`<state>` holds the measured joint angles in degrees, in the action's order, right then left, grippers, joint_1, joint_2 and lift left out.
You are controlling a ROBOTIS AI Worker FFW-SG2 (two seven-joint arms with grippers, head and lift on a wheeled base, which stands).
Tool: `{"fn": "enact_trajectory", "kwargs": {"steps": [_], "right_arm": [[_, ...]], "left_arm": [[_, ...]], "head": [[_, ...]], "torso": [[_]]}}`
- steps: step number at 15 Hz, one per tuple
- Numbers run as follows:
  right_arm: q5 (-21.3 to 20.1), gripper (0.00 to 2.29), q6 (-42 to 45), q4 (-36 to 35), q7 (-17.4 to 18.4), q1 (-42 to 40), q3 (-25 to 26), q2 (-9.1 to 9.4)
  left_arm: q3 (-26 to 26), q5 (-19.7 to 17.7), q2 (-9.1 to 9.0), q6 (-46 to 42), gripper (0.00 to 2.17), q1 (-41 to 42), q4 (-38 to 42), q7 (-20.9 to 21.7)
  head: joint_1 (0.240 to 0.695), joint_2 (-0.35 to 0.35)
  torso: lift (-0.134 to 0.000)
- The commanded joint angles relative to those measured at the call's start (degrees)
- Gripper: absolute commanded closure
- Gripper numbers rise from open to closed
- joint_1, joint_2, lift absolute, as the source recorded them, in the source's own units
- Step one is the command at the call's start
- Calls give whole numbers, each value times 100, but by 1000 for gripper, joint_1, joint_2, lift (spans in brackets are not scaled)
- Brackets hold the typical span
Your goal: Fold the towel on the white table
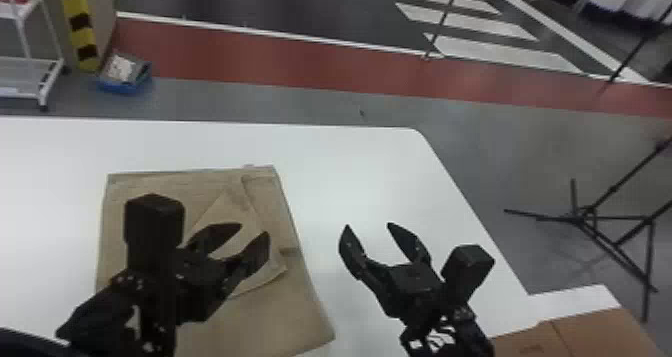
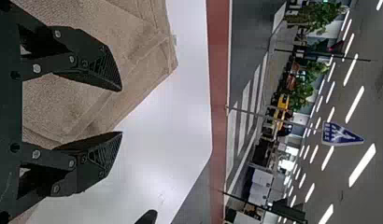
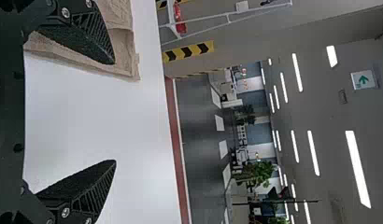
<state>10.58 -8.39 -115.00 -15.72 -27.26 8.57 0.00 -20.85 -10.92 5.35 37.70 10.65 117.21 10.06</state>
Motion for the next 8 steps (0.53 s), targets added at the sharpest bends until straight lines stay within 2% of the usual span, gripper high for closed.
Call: {"fn": "enact_trajectory", "kwargs": {"steps": [1, 3, 5, 6, 7, 8], "right_arm": [[-74, 140, -36, 66, -1, 54, -75, 5], [-329, 154, -71, 233, -89, 151, -339, 5], [-619, 346, 193, 532, -379, 221, -585, 5], [-716, 434, 298, 655, -520, 238, -638, 5], [-830, 475, 474, 751, -696, 238, -647, 5], [-909, 475, 492, 787, -854, 230, -647, 5]], "left_arm": [[292, -77, 10, -12, 29, 148, 171, -22], [608, -68, 10, -293, 33, 236, 171, -83], [881, -121, 19, -785, 33, 368, 56, -136], [969, -288, 19, -803, 33, 403, 56, -75], [1065, -350, 36, -803, 33, 456, 56, -57], [1092, -350, 36, -803, 33, 464, 39, -66]], "head": [[695, -323], [695, -297], [695, -250], [695, -221], [695, -160], [695, -137]], "torso": [[-123], [-123], [-123], [-123], [-123], [-123]]}}
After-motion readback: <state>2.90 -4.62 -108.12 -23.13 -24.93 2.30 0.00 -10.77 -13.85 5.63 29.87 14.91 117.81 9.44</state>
